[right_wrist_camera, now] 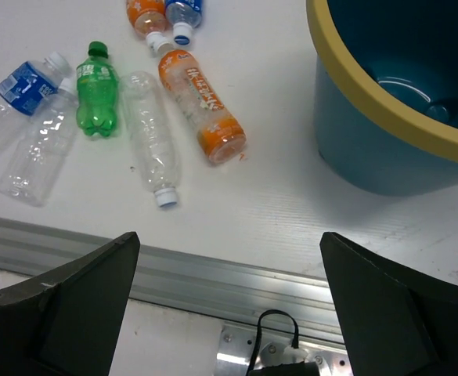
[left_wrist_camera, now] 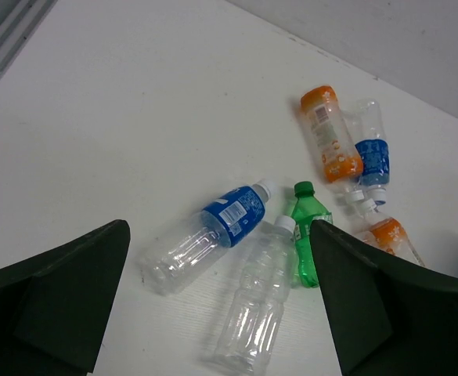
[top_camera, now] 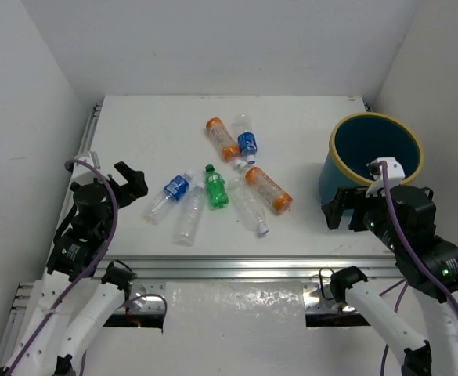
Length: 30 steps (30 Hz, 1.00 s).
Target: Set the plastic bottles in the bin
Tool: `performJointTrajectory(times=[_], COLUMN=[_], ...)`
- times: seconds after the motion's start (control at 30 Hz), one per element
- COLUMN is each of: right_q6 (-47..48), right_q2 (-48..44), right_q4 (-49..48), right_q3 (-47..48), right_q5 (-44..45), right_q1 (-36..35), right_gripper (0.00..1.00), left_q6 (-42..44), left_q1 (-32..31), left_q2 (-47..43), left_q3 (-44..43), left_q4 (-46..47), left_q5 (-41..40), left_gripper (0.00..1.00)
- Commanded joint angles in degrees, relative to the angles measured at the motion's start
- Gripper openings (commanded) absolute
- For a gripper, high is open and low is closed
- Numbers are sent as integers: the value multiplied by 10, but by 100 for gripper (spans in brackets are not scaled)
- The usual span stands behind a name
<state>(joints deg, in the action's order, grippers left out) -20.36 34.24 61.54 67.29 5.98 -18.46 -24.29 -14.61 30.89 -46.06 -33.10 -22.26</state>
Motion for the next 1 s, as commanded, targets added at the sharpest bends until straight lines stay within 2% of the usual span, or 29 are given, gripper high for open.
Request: performJointTrajectory(times=[0.0,0.1,0.2,0.23,0.27,0.33,0.37,0.43,0.47,0.57,0.77,0.87,0.97], right_q6=[1,2,-41,-45,-56,-68,-68,-63,-60,-64,-50,-44,-42], right_q2=[-6,-16,-9,38,69,134,198,255,296,355,477,561,607], right_q4=[-40,-93,-165,-175,-189,-201,-204,-196,-206,-229,-290,-315,-326], right_q3=[0,-12,-52,-65,-72,-77,-76,-65,-64,-65,-77,-57,-37], right_q5=[0,-53,-100,-129,-200,-239,-214,-147,-115,-65,-26,-26,-7], right_q1=[2,3,2,2,3,0,-18,-55,-95,-160,-201,-211,-214], right_gripper=[99,99,99,99,99,99,99,99,99,99,98,95,94], left_q6=[-1,0,2,3,4,6,7,8,8,8,14,15,17], left_q1=[-1,1,11,13,17,19,19,20,20,21,25,25,25], left_q2=[4,7,16,21,24,26,27,24,23,17,36,40,36], left_q3=[1,2,1,2,2,3,3,4,4,6,5,5,7], left_q4=[17,20,23,23,25,26,27,27,27,30,34,35,38], left_q5=[-2,1,13,18,24,31,34,35,35,35,53,57,63], left_gripper=[98,99,99,99,99,100,100,100,100,100,100,100,100])
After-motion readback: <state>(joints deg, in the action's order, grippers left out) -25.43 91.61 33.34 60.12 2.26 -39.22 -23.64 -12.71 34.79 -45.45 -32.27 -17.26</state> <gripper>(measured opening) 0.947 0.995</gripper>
